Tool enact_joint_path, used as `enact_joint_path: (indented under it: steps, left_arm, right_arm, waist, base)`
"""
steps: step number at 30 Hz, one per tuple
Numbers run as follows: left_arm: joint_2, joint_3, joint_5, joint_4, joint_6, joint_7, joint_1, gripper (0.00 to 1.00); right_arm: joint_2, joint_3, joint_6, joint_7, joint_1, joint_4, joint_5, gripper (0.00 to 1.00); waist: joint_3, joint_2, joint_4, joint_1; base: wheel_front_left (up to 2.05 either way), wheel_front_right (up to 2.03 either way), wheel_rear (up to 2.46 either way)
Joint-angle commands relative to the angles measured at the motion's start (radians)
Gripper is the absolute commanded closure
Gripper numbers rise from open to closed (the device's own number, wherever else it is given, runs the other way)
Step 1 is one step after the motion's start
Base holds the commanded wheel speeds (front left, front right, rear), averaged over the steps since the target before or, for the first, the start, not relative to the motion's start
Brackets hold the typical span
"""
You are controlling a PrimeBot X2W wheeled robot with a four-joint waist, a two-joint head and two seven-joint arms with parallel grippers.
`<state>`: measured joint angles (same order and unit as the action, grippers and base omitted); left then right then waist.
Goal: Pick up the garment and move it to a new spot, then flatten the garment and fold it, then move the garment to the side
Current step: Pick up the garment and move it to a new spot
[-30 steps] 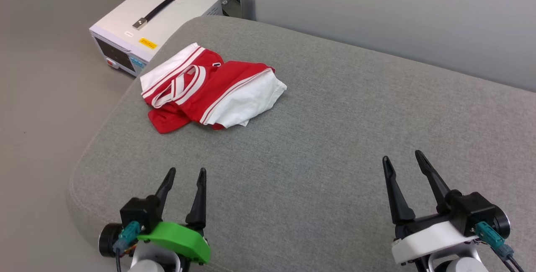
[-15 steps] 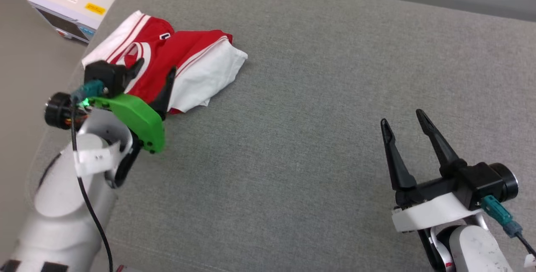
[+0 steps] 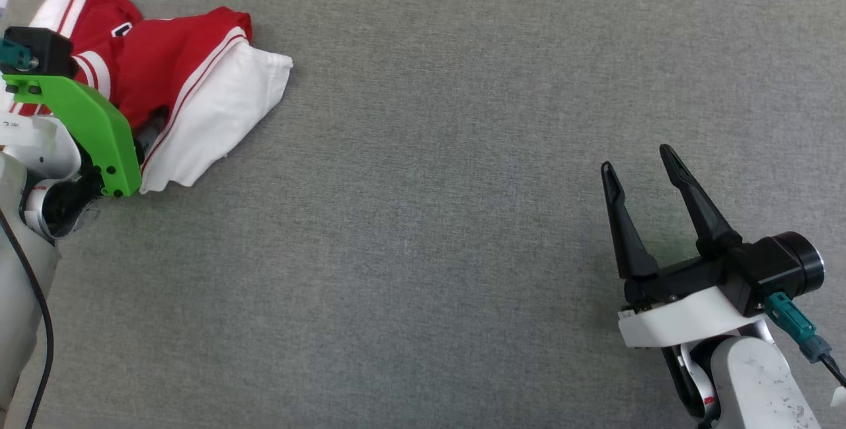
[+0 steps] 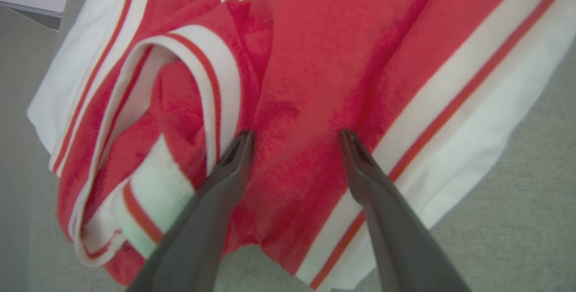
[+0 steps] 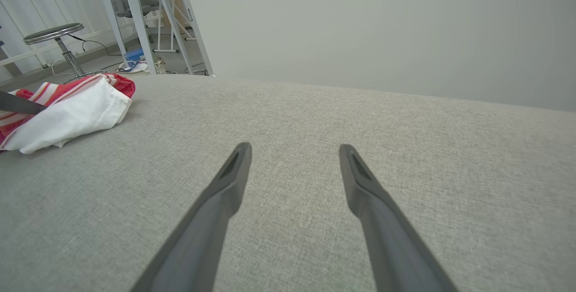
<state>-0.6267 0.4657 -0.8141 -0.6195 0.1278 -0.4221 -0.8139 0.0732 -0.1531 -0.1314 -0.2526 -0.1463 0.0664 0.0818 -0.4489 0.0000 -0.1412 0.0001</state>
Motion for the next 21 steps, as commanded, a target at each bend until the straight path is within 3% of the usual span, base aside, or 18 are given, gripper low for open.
enact_joint_path:
  steps: [1,8,9,11,14,15,21]
  left_arm:
    - [-0.012,0.007,-0.034,-0.013,0.003,-0.015,-0.021,0.0]
    - [-0.02,0.044,-0.124,-0.074,0.003,-0.117,-0.018,0.0]
    - [-0.016,0.052,-0.142,-0.073,0.003,-0.138,-0.012,0.2]
    - [-0.007,0.066,-0.199,-0.028,0.003,-0.14,0.007,1.0]
    - [-0.009,0.058,-0.215,-0.004,0.003,-0.08,0.015,1.0]
    - [-0.013,0.052,-0.218,0.022,0.003,0.005,0.026,1.0]
    - [-0.02,0.043,-0.199,0.067,0.003,0.176,0.055,1.0]
  right_arm:
    - [0.002,0.0,0.001,-0.009,-0.017,0.008,-0.009,0.0]
    - [0.007,0.005,0.001,-0.009,-0.019,0.016,-0.012,0.0]
    - [0.008,0.007,0.001,-0.009,-0.018,0.016,-0.012,0.0]
    - [0.009,0.016,0.001,-0.009,-0.014,0.012,-0.014,0.0]
    - [0.009,0.026,0.001,-0.009,-0.014,0.006,-0.014,0.0]
    - [0.007,0.035,0.001,-0.009,-0.01,-0.004,-0.011,0.0]
    - [0.0,0.071,0.001,-0.009,0.011,-0.029,-0.002,0.0]
  waist:
    - [-0.06,0.0,0.058,-0.0001]
    - [-0.079,0.0,0.074,-0.0001]
    - [-0.077,0.0,0.074,-0.0001]
    - [-0.063,0.0,0.069,-0.0001]
    - [-0.042,0.0,0.063,-0.0001]
    - [-0.005,0.0,0.057,-0.0001]
    - [0.094,0.0,0.045,-0.0001]
  base:
    - [0.0,0.0,0.0]
    - [0.0,0.0,0.0]
    - [0.0,0.0,0.0]
    - [0.0,0.0,0.0]
    - [0.0,0.0,0.0]
    - [0.0,0.0,0.0]
    - [0.0,0.0,0.0]
